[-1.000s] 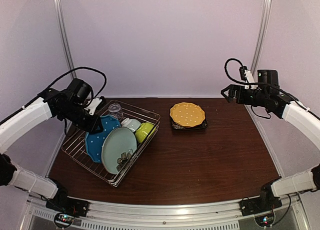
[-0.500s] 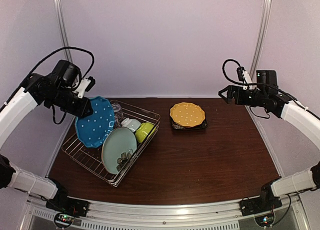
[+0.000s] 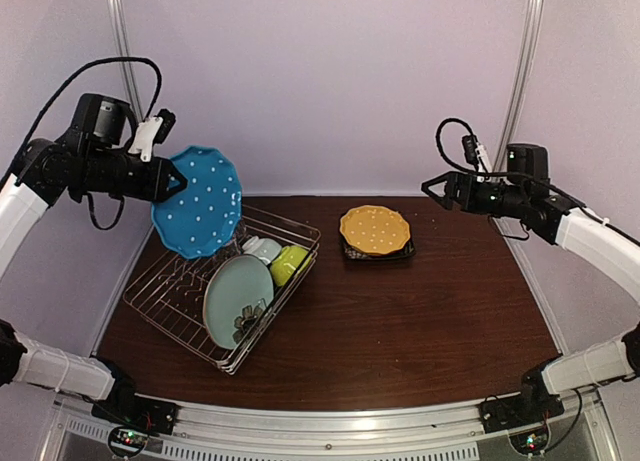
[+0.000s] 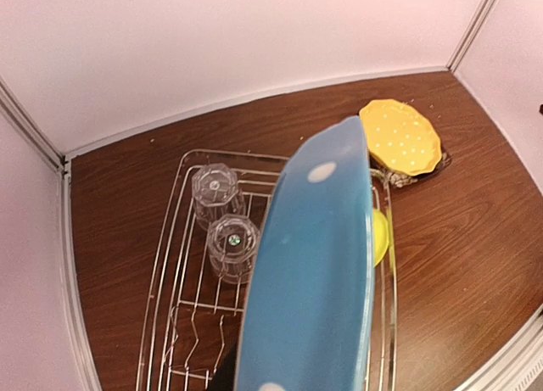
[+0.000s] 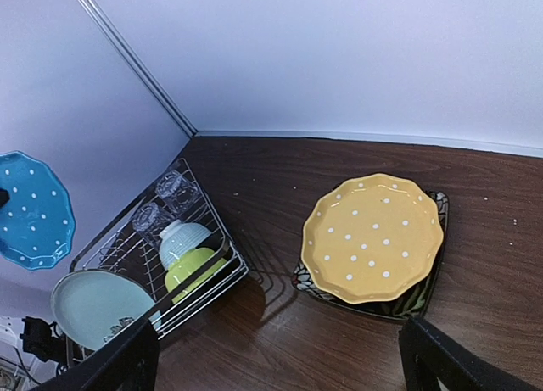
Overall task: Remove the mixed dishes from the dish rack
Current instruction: Grab the plate from the dish rack.
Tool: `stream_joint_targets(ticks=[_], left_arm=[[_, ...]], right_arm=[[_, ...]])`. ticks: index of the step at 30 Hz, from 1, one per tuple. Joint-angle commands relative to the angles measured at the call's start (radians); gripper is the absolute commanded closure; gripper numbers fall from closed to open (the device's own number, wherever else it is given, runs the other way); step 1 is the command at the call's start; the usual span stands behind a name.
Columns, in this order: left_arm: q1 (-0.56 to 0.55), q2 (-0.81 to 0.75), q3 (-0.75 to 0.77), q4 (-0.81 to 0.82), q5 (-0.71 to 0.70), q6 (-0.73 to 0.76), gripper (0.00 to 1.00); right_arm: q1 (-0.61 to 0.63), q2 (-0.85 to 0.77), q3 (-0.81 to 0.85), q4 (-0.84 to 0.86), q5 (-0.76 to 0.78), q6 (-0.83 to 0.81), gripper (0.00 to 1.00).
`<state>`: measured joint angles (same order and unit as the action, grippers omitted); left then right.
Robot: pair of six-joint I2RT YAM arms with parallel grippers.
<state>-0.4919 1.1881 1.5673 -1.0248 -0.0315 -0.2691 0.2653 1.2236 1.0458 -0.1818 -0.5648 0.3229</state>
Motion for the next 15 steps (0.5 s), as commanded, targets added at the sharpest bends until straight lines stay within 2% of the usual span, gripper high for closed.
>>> stream_joint_targets(ticks=[1, 7, 15], left_arm=[[-0.004, -0.034, 0.037, 0.309, 0.142, -0.078, 1.00], [-0.018, -0.024, -0.054, 0.519, 0.293, -0.206, 1.00], [-0.073, 0.004, -0.118, 0.676, 0.348, -0.289, 1.00]], right_arm=[[0.057, 0.008, -0.008, 0.105, -0.034, 0.073, 0.00], [0.155, 0.056, 0.038, 0.153, -0.019, 0.123, 0.02], [0.272, 0.114, 0.121, 0.179, -0.006, 0.183, 0.07]])
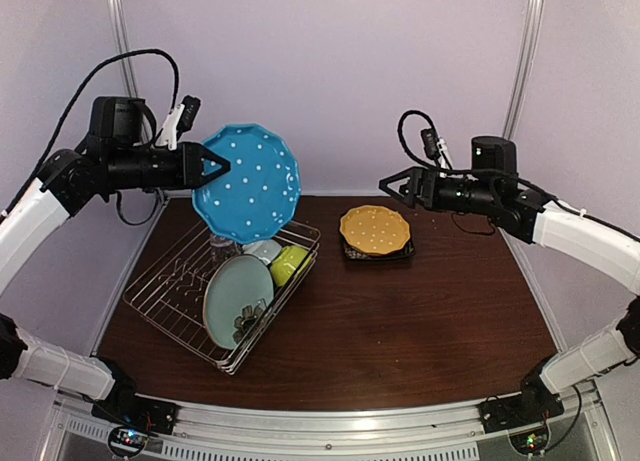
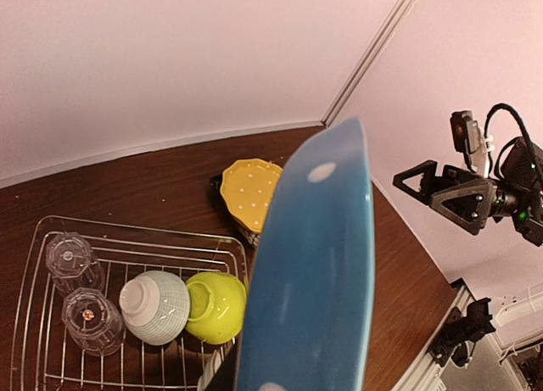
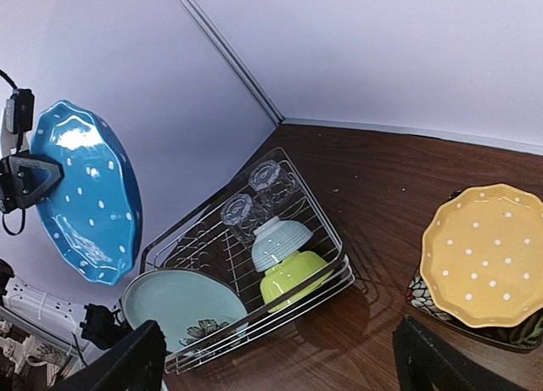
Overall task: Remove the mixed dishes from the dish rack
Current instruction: Grab the plate from the dish rack, then pass from the left arm to the right
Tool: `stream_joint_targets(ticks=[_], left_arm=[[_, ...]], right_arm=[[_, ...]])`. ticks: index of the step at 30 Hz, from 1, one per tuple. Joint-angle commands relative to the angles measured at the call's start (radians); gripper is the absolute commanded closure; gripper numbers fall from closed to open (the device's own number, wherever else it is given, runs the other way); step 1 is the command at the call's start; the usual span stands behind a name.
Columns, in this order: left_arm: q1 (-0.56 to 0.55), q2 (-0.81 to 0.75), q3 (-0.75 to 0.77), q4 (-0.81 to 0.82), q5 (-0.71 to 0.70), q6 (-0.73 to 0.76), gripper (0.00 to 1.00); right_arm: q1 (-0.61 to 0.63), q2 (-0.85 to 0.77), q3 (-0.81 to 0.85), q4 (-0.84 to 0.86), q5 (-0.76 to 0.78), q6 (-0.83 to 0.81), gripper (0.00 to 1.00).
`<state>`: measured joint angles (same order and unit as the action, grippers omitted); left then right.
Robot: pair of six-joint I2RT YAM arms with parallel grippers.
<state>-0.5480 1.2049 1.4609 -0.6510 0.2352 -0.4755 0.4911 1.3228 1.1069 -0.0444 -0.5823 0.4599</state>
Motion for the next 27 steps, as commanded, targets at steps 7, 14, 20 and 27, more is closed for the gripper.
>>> stream_joint_targets(ticks=[7, 14, 20, 27], left_arm=[[-0.046, 0.006, -0.061, 0.399, 0.098, -0.138, 1.00], [-0.078, 0.014, -0.115, 0.490, 0.074, -0.184, 1.00], [-0.090, 0.018, -0.153, 0.560, 0.058, -0.221, 1.00], [-0.090, 0.020, -0.170, 0.604, 0.052, -0.245, 1.00]], right_arm=[[0.155, 0.087, 0.108, 0.104, 0.030, 0.124, 0.15], [0.232, 0.138, 0.122, 0.163, 0.050, 0.190, 0.20], [0.270, 0.182, 0.127, 0.222, 0.086, 0.256, 0.30], [0.290, 0.220, 0.125, 0.294, 0.101, 0.314, 0.44]])
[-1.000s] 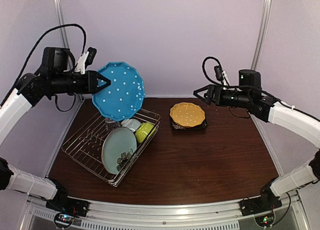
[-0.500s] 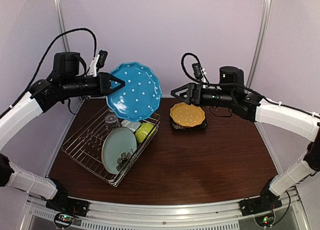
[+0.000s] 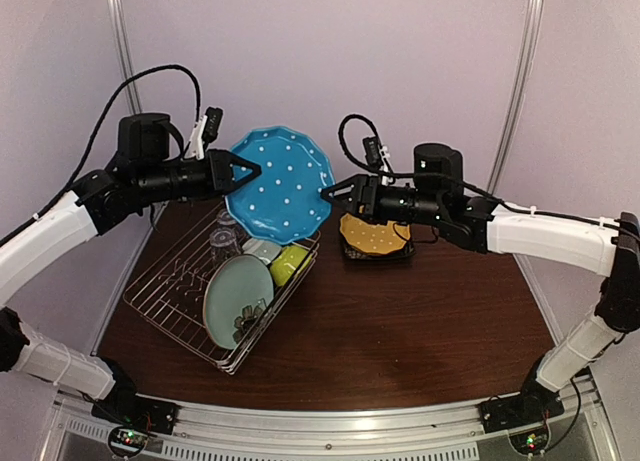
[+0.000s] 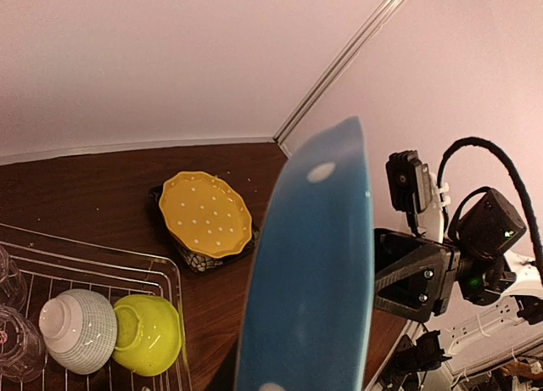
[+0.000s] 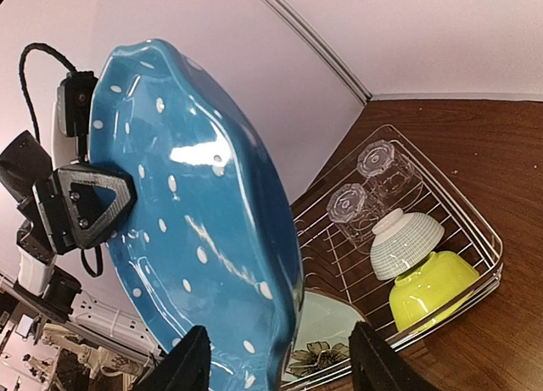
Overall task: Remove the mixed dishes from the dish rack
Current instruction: Pass from the left arm to the right
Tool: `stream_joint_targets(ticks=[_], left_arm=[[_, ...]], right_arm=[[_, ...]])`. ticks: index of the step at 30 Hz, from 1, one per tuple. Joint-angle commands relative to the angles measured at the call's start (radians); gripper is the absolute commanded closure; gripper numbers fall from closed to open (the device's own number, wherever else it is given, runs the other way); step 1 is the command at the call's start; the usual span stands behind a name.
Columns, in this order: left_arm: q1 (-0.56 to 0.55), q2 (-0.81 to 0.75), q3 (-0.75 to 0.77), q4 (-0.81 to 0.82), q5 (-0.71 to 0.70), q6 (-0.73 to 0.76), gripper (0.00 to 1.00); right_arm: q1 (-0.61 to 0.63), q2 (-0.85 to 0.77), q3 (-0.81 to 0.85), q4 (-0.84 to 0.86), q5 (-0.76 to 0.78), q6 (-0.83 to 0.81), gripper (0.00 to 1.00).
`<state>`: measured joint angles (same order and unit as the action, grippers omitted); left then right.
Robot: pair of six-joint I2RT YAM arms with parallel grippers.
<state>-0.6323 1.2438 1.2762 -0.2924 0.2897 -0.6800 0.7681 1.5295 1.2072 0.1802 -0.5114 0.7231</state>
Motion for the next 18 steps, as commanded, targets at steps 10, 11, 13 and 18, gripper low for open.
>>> stream_joint_targets(ticks=[10, 11, 13, 18], left_arm=[[-0.007, -0.014, -0.019, 0.326, 0.008, -0.076, 1.00], [-0.007, -0.014, -0.021, 0.329, 0.006, -0.077, 1.00], [-0.007, -0.014, -0.025, 0.337, 0.006, -0.079, 1.00], [-0.007, -0.013, -0.032, 0.350, 0.012, -0.087, 1.00]], right_arm=[[0.020, 0.041, 0.022, 0.144, 0.023, 0.107, 0.65], [0.021, 0.045, 0.025, 0.149, 0.019, 0.112, 0.66], [0.022, 0.052, 0.027, 0.159, 0.015, 0.123, 0.69], [0.022, 0.061, 0.033, 0.165, 0.007, 0.129, 0.79]])
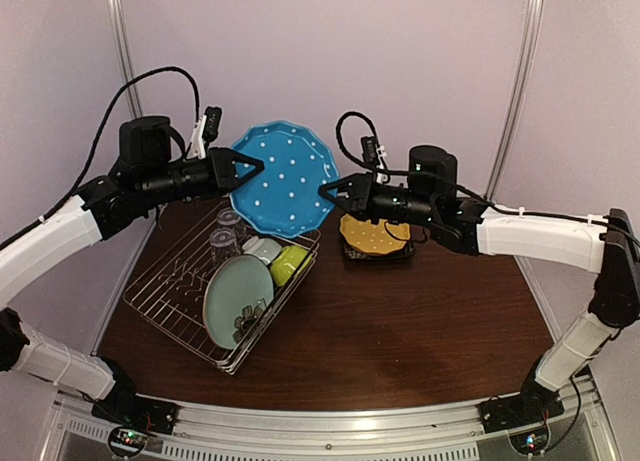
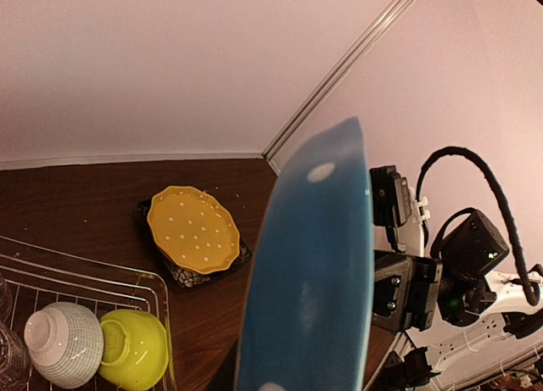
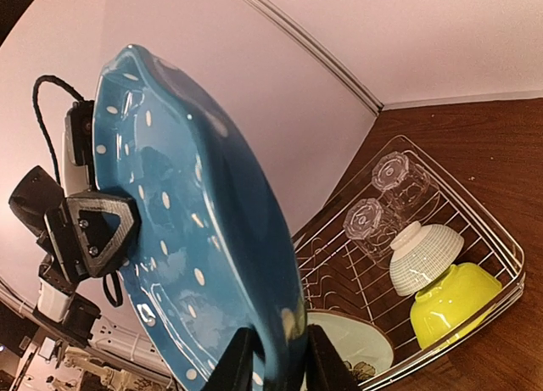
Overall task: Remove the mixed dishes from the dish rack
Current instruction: Pass from the left arm to the right
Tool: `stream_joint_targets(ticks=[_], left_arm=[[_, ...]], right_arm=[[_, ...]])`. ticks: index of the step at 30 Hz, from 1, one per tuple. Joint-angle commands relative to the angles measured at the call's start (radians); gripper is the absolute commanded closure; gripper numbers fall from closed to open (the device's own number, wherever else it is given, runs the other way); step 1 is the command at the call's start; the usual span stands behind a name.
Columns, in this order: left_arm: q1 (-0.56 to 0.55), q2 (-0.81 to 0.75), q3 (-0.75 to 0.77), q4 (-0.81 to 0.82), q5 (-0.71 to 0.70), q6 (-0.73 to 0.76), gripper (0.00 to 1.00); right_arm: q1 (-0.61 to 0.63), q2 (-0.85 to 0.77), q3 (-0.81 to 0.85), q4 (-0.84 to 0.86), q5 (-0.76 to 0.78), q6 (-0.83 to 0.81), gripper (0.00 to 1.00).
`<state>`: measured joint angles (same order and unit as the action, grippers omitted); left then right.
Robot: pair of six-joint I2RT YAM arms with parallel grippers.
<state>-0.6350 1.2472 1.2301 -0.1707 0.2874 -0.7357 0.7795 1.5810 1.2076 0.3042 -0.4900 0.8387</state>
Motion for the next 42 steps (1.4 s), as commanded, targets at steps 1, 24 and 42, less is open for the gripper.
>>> stream_joint_targets(ticks=[1, 24, 42], left_arm=[[-0.005, -0.017, 0.012, 0.227, 0.013, -0.030, 1.00], [-0.005, -0.017, -0.022, 0.136, -0.091, -0.016, 0.49], [-0.004, -0.068, 0.001, 0.021, -0.183, 0.059, 0.02]], right_arm=[[0.010, 0.009, 0.033, 0.042, -0.014, 0.014, 0.82], [-0.049, -0.080, -0.006, 0.047, 0.020, 0.046, 1.00], [-0.336, -0.131, -0.036, -0.200, -0.039, -0.021, 1.00]])
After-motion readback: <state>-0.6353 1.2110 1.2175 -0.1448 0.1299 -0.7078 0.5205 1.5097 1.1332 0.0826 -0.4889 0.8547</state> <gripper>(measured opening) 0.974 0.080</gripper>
